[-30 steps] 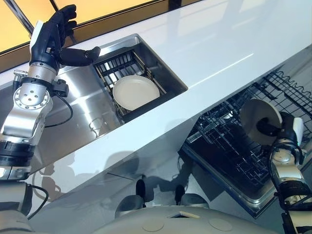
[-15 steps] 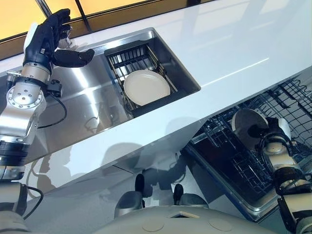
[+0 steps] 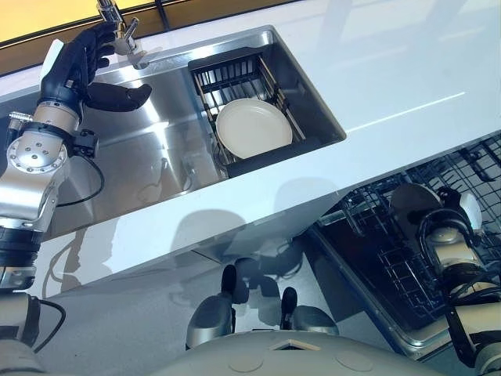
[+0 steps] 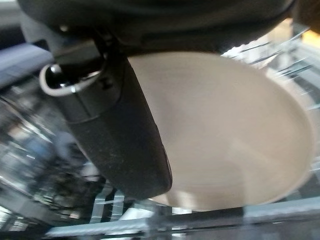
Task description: Pick up plates and place into dishwasher.
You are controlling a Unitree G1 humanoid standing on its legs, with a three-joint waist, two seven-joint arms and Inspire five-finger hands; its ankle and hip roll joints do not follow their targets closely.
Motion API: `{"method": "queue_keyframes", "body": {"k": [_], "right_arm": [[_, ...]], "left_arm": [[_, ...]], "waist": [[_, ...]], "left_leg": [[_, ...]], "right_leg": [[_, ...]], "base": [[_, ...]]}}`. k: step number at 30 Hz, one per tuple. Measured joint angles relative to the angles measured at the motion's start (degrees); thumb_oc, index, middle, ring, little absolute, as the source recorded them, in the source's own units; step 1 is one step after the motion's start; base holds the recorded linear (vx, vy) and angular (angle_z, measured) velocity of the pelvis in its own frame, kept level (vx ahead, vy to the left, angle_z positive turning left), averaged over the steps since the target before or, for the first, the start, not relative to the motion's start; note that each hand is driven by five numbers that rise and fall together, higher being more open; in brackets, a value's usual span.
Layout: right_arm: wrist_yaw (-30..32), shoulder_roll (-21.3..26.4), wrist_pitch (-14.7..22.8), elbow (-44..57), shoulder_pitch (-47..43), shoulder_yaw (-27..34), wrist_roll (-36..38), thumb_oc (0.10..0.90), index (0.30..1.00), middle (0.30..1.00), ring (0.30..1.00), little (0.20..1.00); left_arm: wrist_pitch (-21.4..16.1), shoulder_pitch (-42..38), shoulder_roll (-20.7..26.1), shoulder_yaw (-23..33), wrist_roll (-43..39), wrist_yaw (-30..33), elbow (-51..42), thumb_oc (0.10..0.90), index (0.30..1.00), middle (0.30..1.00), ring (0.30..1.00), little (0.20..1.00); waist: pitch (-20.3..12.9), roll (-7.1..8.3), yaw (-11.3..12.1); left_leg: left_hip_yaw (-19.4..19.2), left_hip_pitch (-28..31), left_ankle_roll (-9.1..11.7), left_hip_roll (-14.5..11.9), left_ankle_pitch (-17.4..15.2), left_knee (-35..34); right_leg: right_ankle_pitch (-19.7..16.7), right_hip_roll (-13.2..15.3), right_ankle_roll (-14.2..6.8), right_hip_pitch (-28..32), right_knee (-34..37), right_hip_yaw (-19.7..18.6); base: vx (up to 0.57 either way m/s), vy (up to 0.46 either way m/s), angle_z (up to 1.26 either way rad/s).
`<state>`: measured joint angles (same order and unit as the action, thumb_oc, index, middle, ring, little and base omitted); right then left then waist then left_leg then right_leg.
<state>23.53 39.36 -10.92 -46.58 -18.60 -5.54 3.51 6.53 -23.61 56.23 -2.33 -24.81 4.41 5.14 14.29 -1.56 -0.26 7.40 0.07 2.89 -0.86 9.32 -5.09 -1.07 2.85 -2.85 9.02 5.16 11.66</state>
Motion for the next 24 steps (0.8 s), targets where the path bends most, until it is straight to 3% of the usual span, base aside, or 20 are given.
{"method": "queue_keyframes", "body": {"k": [5, 11, 15, 22, 24], "right_arm": [[5.43, -1.22, 6.91, 9.33, -0.06, -0.4, 2.55, 0.8, 0.9, 0.9, 0.9, 0.9], [7.69, -5.95, 11.13, 13.63, 0.21, 0.54, 8.69, 0.8, 0.9, 0.9, 0.9, 0.9], [5.7, -6.15, 11.28, 16.36, 0.55, 0.9, 10.09, 0.8, 0.9, 0.9, 0.9, 0.9], [3.2, -6.04, 8.34, 20.28, 1.62, 2.84, 11.33, 0.8, 0.9, 0.9, 0.9, 0.9], [3.2, -5.95, 8.0, 22.34, 2.98, 3.73, 12.25, 0.8, 0.9, 0.9, 0.9, 0.9]], "left_arm": [[-0.01, 0.02, -0.06, -0.07, 0.07, -0.2, -0.01, 0.8, 0.9, 0.9, 0.9, 0.9], [0.1, -0.03, -0.07, -0.22, 0.04, -2.86, 0.12, 0.8, 0.9, 0.9, 0.9, 0.9], [1.26, -1.7, 0.02, -0.67, 0.06, -4.93, 0.37, 0.8, 0.9, 0.9, 0.9, 0.9], [2.56, -8.93, 1.97, -5.24, 0.14, -9.65, 4.24, 0.8, 0.9, 0.9, 0.9, 0.9], [5.12, -12.43, 3.05, -8.22, 0.28, -12.19, 5.25, 0.8, 0.9, 0.9, 0.9, 0.9]], "waist": [[0.0, -0.01, -0.12], [0.05, -0.1, -1.77], [0.05, -0.1, -3.62], [0.04, -0.12, -6.12], [0.03, -0.12, -6.33]], "left_leg": [[-0.17, -0.44, -0.1, 0.04, 0.08, 0.02], [-1.91, -0.02, -0.52, 0.08, 0.12, 0.02], [-3.05, 0.44, -0.34, -0.11, -0.21, 0.01], [-4.94, 1.76, -0.55, -0.26, -0.76, 0.01], [-5.74, 2.14, -0.65, -0.35, -0.87, 0.01]], "right_leg": [[-0.03, 0.06, 0.0, -0.61, -0.02, -0.18], [-0.04, 0.36, -0.02, -0.93, -0.18, -1.59], [-0.05, 0.38, -0.03, -0.85, -0.33, -1.88], [-0.05, 0.56, -0.05, -0.84, -1.05, -3.37], [-0.06, 0.58, -0.06, -0.95, -1.36, -3.54]], "base": [[0.0, 0.043, -0.01], [-0.01, 0.051, -0.12], [-0.03, 0.038, -0.09], [-0.04, 0.047, -0.15], [-0.04, 0.058, -0.17]]}}
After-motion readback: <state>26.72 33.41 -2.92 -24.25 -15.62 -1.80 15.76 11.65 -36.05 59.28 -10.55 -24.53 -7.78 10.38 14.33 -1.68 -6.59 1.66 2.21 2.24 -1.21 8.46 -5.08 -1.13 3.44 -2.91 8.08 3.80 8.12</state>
